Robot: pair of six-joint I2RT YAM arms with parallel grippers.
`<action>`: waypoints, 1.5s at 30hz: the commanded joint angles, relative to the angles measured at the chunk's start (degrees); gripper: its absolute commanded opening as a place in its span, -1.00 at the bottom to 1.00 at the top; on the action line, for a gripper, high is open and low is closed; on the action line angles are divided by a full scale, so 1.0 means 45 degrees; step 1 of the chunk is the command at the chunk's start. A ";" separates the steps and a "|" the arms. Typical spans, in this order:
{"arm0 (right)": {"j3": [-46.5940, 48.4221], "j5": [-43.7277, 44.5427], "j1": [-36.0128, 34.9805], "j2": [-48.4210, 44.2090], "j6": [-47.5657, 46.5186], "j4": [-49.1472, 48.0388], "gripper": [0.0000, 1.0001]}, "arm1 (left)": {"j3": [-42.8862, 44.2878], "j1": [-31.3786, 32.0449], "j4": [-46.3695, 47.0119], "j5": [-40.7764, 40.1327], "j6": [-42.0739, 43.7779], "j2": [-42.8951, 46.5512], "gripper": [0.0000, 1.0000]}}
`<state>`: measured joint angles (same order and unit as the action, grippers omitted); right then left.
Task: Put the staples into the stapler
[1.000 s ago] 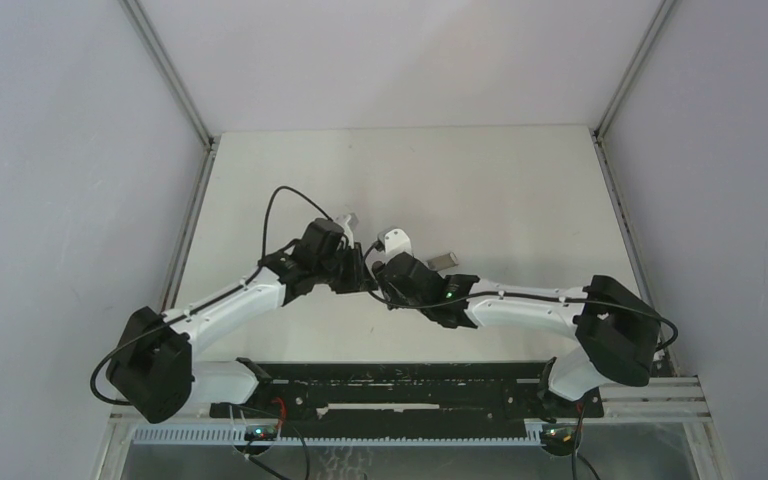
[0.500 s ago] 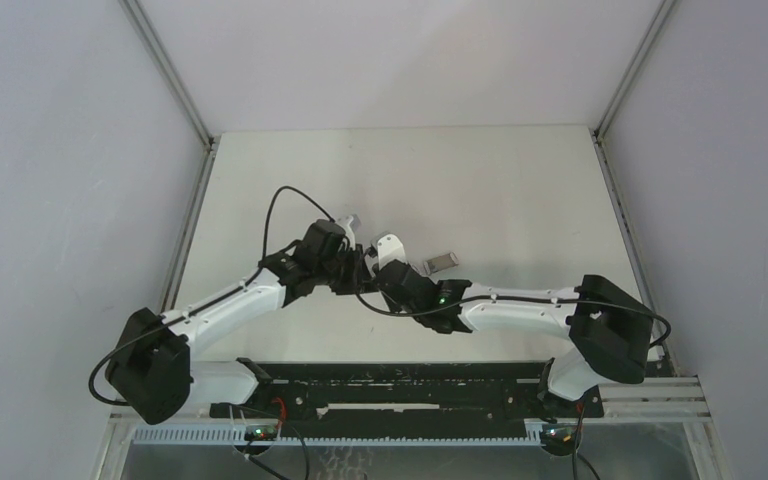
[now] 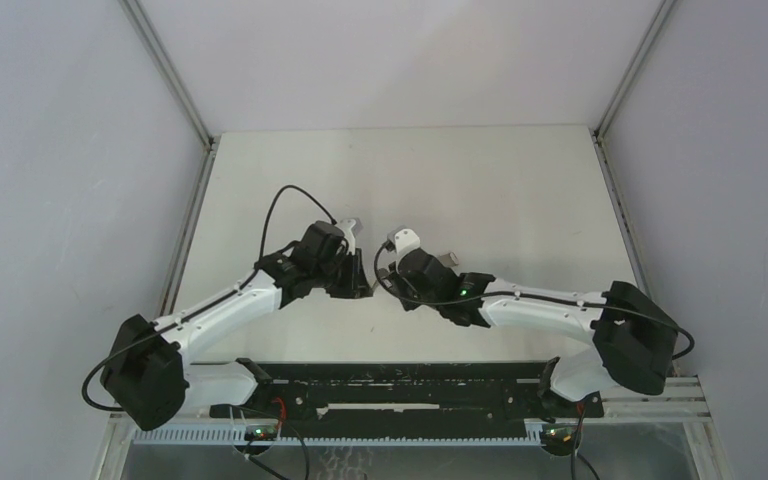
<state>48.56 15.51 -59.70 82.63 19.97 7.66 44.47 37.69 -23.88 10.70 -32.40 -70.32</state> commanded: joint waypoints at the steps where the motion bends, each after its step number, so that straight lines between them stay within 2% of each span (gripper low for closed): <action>1: -0.0425 -0.2208 0.1011 -0.1311 0.0184 -0.0461 -1.00 | 0.0546 -0.0036 -0.1421 -0.0889 0.0844 0.0338 -0.86; 7: -0.1118 -0.5370 0.2302 -0.2343 0.0161 -0.0377 -1.00 | 0.0690 -0.0036 -0.1744 -0.1465 0.1283 0.0471 -0.49; 10: -0.1475 -0.6858 0.2996 -0.2792 0.0262 -0.0355 -1.00 | 0.0709 -0.0036 -0.1863 -0.1741 0.1413 0.0494 -0.41; 12: -0.1662 -0.7530 0.3331 -0.3023 0.0307 -0.0355 -1.00 | 0.0701 -0.0036 -0.1874 -0.1827 0.1419 0.0556 -0.38; 18: -0.1909 -0.8749 0.4086 -0.3290 0.0640 -0.0375 -1.00 | 0.0650 -0.0036 -0.1944 -0.2557 0.1478 0.1020 -0.10; 25: -0.2002 -0.8999 0.4895 -0.2535 0.2621 -0.2007 -1.00 | 0.0466 -0.0140 -0.1672 -0.4497 0.1662 0.3910 0.54; 28: -0.1808 -0.9027 0.4965 -0.1567 0.3835 -0.3126 -1.00 | 0.0396 -0.0824 -0.1606 -0.4607 0.1844 0.5130 0.79; 30: -0.1512 -0.8992 0.4965 -0.0799 0.4478 -0.3805 -1.00 | 0.0371 -0.1769 -0.1696 -0.3871 0.1999 0.5659 0.86; 36: 0.0609 -0.9094 0.4842 0.2010 0.5393 -0.4412 -1.00 | 0.0775 -0.5429 -0.2389 -0.0218 0.2470 0.6419 0.89; 40: 0.2137 -0.9219 0.4683 0.3908 0.5632 -0.4364 -1.00 | 0.0985 -0.6379 -0.2598 -0.0024 0.3244 0.6752 0.90; 45: 0.4252 -0.9402 0.4485 0.5914 0.5719 -0.3648 -1.00 | 0.0726 -0.6499 -0.2580 -0.1084 0.3876 0.6659 0.90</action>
<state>60.99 -25.52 -38.63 104.99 44.01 -7.88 45.56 9.02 -35.79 6.63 -19.16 -40.47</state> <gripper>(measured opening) 0.038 0.951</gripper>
